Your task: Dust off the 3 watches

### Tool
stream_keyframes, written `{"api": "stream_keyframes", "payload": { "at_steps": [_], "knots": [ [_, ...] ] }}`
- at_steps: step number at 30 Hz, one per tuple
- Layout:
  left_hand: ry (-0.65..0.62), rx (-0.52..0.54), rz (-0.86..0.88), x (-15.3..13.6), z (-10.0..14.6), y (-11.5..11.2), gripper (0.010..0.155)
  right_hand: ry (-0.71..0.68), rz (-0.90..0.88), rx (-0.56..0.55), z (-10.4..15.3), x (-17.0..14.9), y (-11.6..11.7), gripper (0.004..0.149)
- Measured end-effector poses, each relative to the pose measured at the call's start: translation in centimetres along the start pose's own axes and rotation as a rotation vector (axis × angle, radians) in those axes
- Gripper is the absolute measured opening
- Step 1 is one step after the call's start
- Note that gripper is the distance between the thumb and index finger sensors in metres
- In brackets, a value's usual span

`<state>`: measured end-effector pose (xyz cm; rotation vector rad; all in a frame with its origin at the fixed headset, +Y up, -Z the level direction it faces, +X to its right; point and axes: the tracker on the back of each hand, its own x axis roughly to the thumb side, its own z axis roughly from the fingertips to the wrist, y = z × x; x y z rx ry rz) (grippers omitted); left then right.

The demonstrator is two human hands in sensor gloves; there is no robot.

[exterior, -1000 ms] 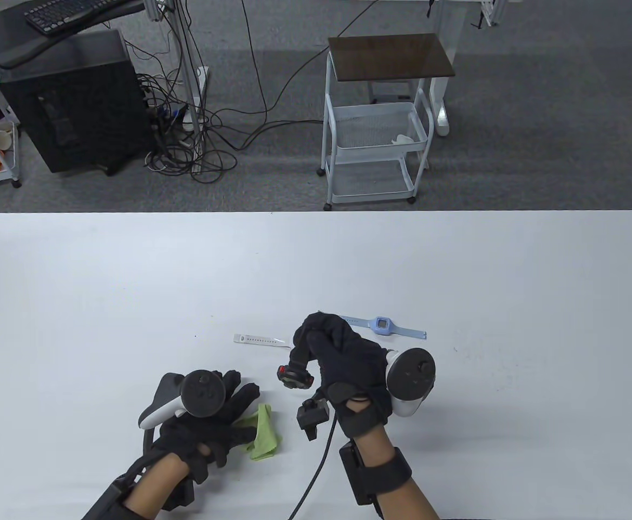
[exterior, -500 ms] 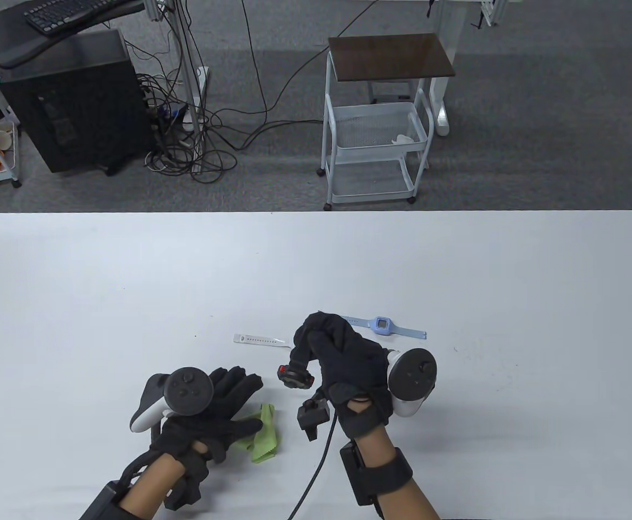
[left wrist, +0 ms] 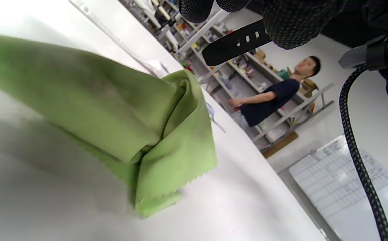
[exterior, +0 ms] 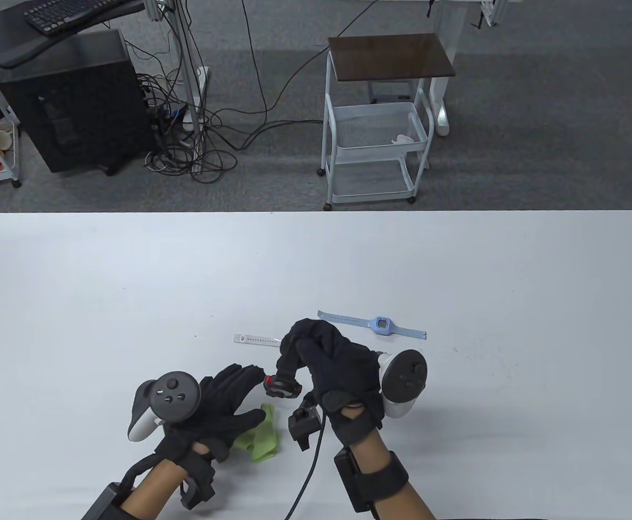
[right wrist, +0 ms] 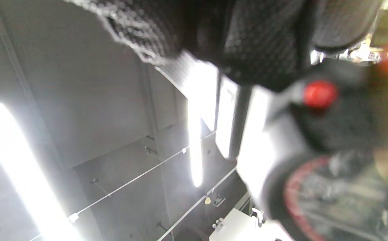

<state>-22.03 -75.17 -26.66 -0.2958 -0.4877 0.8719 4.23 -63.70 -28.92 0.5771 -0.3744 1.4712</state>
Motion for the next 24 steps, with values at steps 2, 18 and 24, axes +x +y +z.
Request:
{"api": "stream_keyframes", "payload": {
  "at_steps": [2,18,24],
  "knots": [
    [-0.015,0.01,0.002,0.1,0.0,0.0,0.076,-0.007,-0.008,0.006,0.0,0.1,0.2,0.038],
    [-0.11,0.027,0.052,0.3,-0.1,-0.1,0.044,0.003,-0.094,0.01,0.2,0.3,1.0,0.038],
    [-0.114,0.027,0.069,0.2,0.0,0.0,0.042,-0.014,-0.092,-0.044,0.1,0.4,0.4,0.038]
  ]
}}
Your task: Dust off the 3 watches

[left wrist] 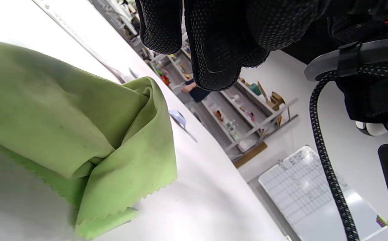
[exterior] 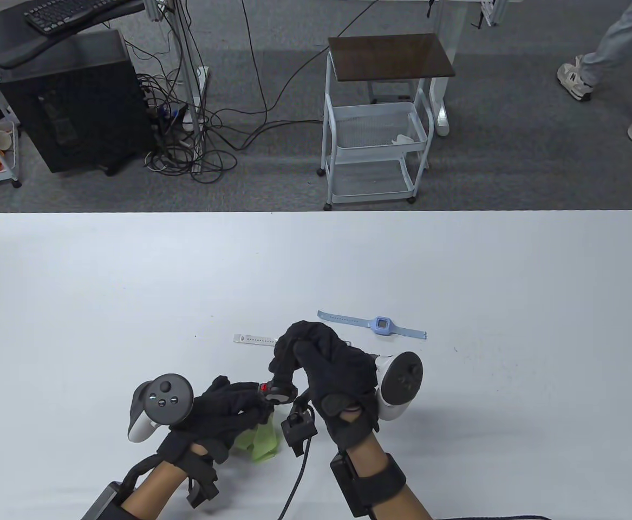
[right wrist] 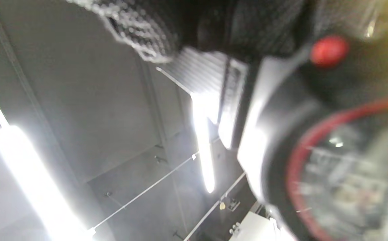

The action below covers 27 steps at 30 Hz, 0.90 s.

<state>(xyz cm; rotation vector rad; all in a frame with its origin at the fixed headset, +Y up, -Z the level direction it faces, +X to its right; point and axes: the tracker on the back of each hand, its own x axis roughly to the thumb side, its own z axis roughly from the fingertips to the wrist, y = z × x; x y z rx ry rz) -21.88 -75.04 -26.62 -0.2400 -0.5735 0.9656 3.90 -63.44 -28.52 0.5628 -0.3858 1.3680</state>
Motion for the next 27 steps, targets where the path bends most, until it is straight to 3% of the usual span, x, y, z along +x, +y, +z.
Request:
{"api": "stream_keyframes", "payload": {
  "at_steps": [10,17,27],
  "knots": [
    [-0.036,0.026,0.081,0.6,0.4,0.9,0.043,-0.069,0.025,-0.152,-0.2,0.2,-2.3,0.038],
    [-0.082,0.157,0.203,0.9,1.4,2.9,0.044,-0.087,0.12,-0.306,0.6,0.0,-5.3,0.04],
    [-0.055,0.251,0.458,0.2,2.1,4.8,0.044,0.0,0.228,-0.279,4.1,-1.1,-7.8,0.049]
  ]
}}
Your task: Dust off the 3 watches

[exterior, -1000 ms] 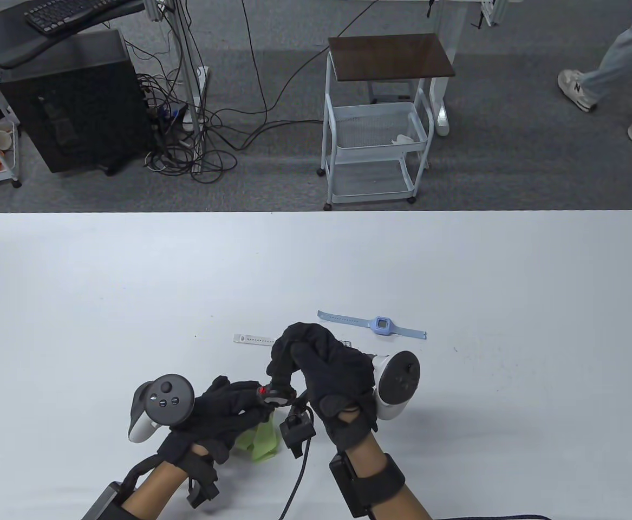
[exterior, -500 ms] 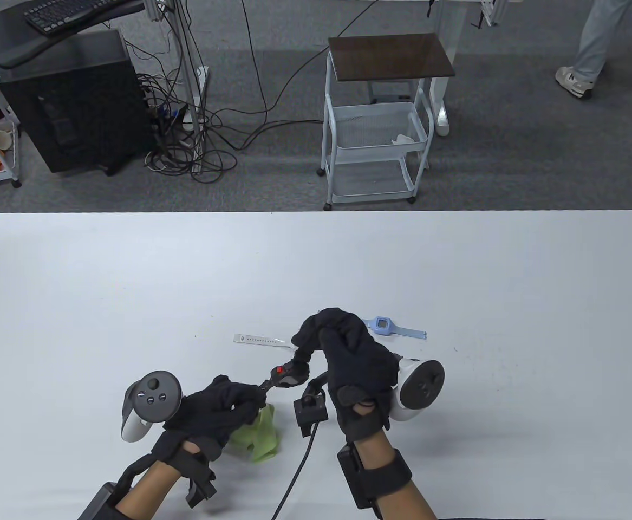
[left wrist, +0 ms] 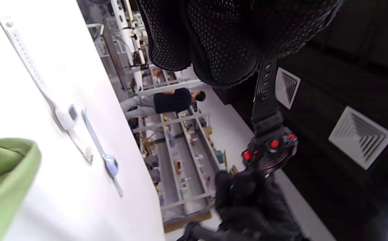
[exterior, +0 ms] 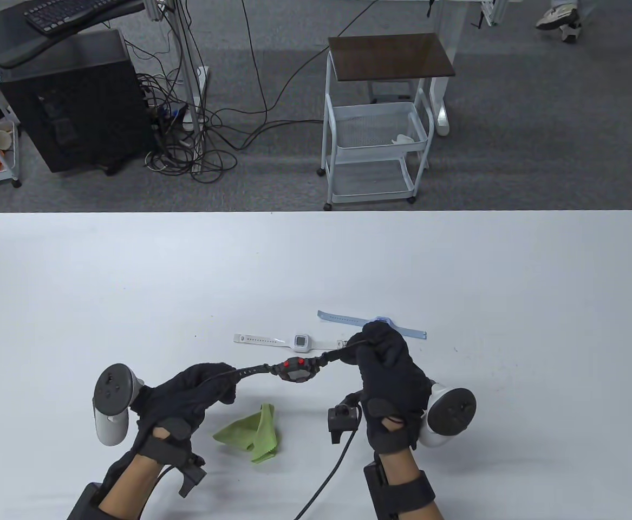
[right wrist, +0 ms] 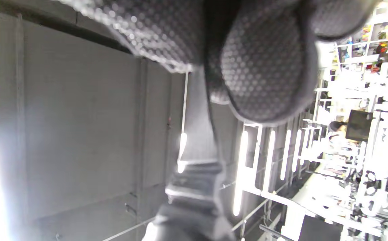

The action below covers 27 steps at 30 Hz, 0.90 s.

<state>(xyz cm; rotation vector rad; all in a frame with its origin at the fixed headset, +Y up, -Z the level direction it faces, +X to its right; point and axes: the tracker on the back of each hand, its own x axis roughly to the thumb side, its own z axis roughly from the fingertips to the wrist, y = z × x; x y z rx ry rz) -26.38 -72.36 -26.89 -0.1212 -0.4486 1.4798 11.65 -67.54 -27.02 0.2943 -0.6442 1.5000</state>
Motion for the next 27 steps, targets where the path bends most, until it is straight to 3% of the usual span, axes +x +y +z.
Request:
{"api": "stream_keyframes", "payload": {
  "at_steps": [7,10,13,17,27],
  "knots": [
    [-0.017,0.12,0.044,0.2,-0.2,1.1,0.043,0.107,0.099,0.156,2.5,-1.7,-0.1,0.049],
    [-0.037,0.173,0.046,0.9,-0.7,1.7,0.043,0.185,0.154,0.281,4.0,-3.0,0.9,0.047],
    [-0.064,0.189,0.035,2.2,-1.4,2.0,0.043,0.259,0.203,0.464,5.0,-3.9,2.6,0.046],
    [-0.107,0.195,0.006,4.0,-2.3,1.8,0.042,0.258,0.274,0.612,6.0,-4.3,5.3,0.043],
    [-0.201,0.185,-0.022,6.8,-3.8,1.2,0.043,0.225,0.337,0.845,7.8,-4.1,12.5,0.04]
  ]
}}
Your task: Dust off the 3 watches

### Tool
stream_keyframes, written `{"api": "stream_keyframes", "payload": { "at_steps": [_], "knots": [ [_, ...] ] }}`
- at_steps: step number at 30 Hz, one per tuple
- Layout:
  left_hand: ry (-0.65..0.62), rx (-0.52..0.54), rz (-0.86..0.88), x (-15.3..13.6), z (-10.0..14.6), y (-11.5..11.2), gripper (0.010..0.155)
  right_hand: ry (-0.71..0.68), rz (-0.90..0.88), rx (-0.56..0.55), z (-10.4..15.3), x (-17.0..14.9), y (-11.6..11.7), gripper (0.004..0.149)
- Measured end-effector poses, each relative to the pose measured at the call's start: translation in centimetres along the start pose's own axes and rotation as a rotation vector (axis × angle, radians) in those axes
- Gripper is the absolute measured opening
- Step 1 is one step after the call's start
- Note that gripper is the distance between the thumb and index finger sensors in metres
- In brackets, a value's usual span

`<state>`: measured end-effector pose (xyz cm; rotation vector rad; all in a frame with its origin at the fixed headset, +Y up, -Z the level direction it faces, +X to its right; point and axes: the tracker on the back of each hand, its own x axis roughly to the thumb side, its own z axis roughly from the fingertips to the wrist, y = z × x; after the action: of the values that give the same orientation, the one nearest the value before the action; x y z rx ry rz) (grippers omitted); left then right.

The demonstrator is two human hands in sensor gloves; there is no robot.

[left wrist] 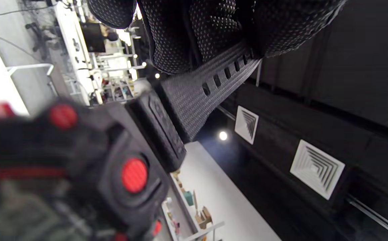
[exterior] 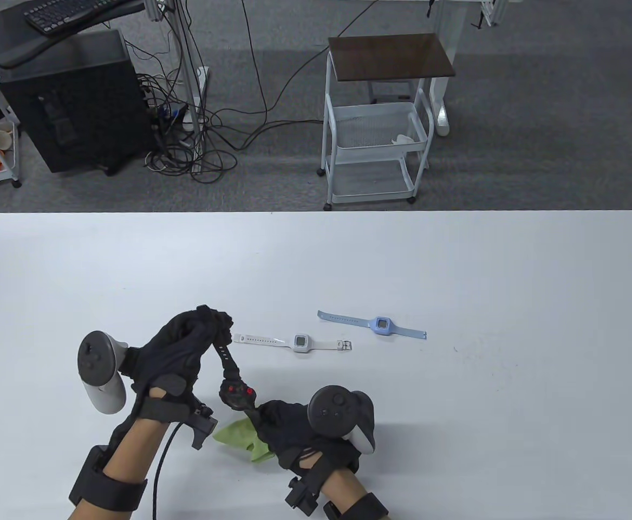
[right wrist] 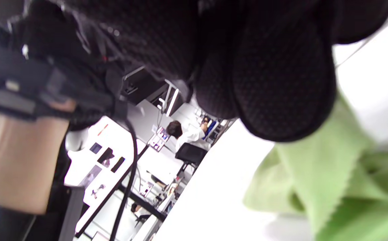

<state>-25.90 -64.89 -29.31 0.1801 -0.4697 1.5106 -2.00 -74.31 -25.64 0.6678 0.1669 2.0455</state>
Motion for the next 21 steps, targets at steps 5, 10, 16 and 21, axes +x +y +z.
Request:
{"api": "stream_keyframes", "payload": {
  "at_steps": [5,10,16,21],
  "knots": [
    [-0.005,-0.015,-0.041,0.2,0.1,0.4,0.042,-0.029,0.026,0.025,-0.5,0.0,1.4,0.04],
    [-0.021,-0.018,-0.09,0.8,0.2,1.2,0.042,-0.041,-0.03,-0.029,-0.2,-0.4,0.8,0.04],
    [-0.036,-0.032,-0.108,1.1,0.2,1.3,0.042,-0.07,-0.047,-0.087,0.1,-0.6,0.5,0.04],
    [-0.04,-0.047,-0.107,1.2,0.2,1.1,0.042,-0.09,0.032,-0.147,0.3,-0.7,-0.8,0.049]
  ]
}}
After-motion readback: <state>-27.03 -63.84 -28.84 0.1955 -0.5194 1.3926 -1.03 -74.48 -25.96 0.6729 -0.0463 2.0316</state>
